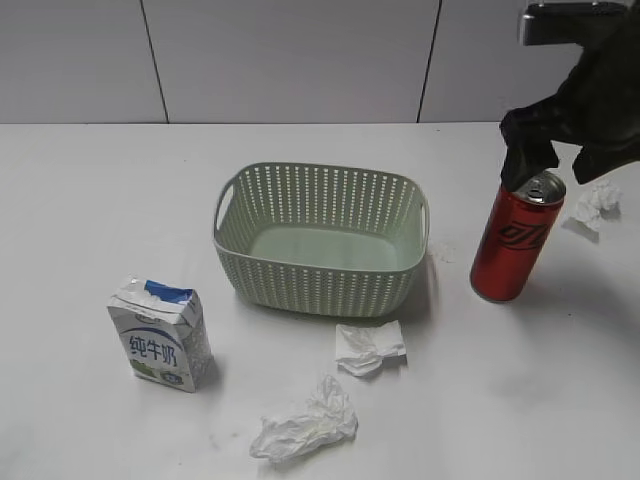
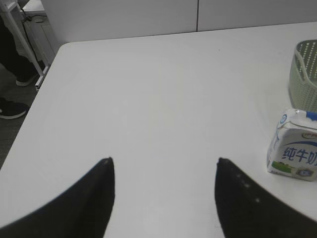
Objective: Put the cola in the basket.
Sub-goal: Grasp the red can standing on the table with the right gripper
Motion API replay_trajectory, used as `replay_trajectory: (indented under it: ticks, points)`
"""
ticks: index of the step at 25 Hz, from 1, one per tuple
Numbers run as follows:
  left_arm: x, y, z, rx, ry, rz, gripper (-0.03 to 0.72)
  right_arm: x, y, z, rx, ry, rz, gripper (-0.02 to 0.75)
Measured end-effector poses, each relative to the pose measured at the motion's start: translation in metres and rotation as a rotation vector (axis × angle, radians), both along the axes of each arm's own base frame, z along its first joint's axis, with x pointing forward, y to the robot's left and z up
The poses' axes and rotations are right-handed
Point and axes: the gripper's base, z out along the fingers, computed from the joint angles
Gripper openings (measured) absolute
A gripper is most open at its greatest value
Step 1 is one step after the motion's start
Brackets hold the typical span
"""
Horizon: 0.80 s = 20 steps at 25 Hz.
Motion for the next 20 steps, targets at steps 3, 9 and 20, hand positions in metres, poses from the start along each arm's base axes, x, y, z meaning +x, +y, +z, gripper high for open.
replay_trajectory:
  ticks: [3, 9, 20]
  points:
    - [0.0, 0.0, 0.0, 0.0, 0.0, 0.0, 0.489, 0.006, 0.003, -0.015, 0.008, 0.041, -0.014, 0.619]
    - [0.0, 0.0, 0.0, 0.0, 0.0, 0.0, 0.489, 0.015, 0.006, -0.039, 0.001, 0.097, -0.019, 0.619]
    - [0.0, 0.0, 0.0, 0.0, 0.0, 0.0, 0.489, 0.018, 0.007, -0.048, -0.012, 0.14, -0.02, 0.524]
